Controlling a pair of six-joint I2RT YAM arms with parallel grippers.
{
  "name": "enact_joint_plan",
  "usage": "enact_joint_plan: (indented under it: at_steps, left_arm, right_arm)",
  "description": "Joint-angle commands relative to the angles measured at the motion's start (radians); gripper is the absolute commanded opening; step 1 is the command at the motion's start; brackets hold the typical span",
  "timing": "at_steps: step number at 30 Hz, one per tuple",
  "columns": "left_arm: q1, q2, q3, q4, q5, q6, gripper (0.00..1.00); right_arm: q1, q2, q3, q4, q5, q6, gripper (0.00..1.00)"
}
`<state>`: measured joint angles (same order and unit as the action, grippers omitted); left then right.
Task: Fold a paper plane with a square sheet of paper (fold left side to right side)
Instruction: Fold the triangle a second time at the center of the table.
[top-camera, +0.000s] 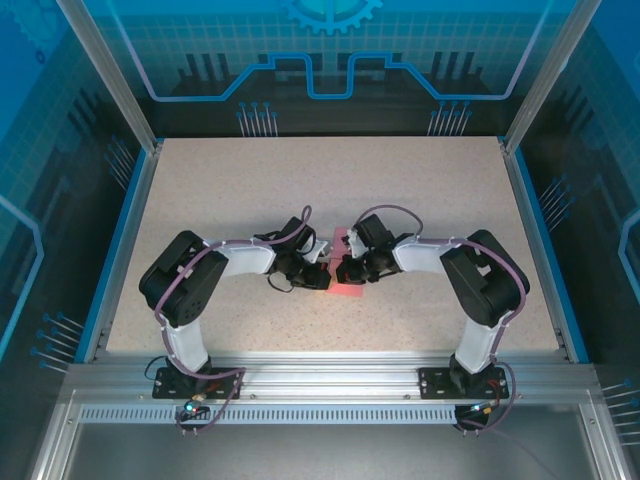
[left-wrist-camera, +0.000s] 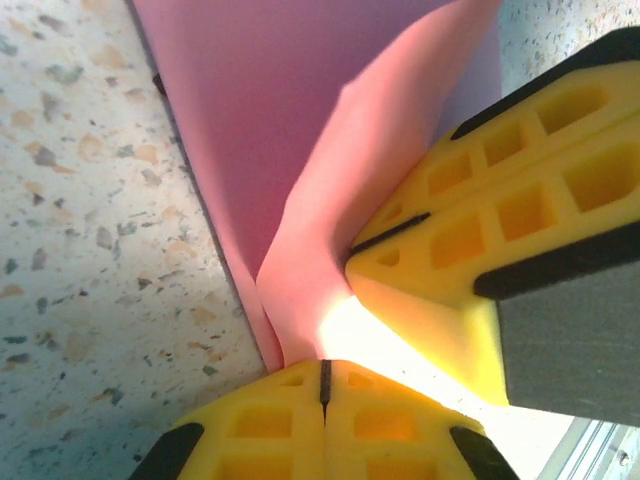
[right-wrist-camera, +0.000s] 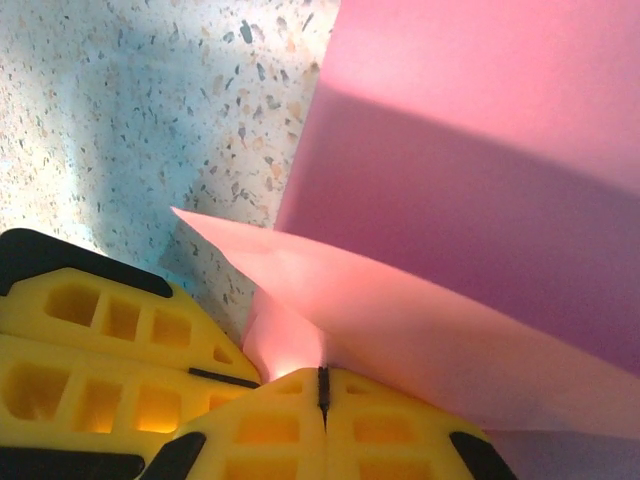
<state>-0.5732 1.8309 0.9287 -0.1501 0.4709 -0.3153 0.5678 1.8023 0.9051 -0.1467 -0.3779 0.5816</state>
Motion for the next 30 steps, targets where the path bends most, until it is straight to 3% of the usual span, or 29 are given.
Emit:
enact_joint_plan:
  at_steps: [1,30]
  left_arm:
    - [-0.001,0.035,-0.017,-0.075,-0.073,0.014,0.00]
    - [-0.002,0.037,-0.018,-0.080,-0.079,0.018,0.00]
  right_arm:
    - [-0.052,0.006,0.002,-0.076,0.078,-0.027,0.00]
    - [-0.212,0.035,0.037,-0.142,0.054,-0.100,0.00]
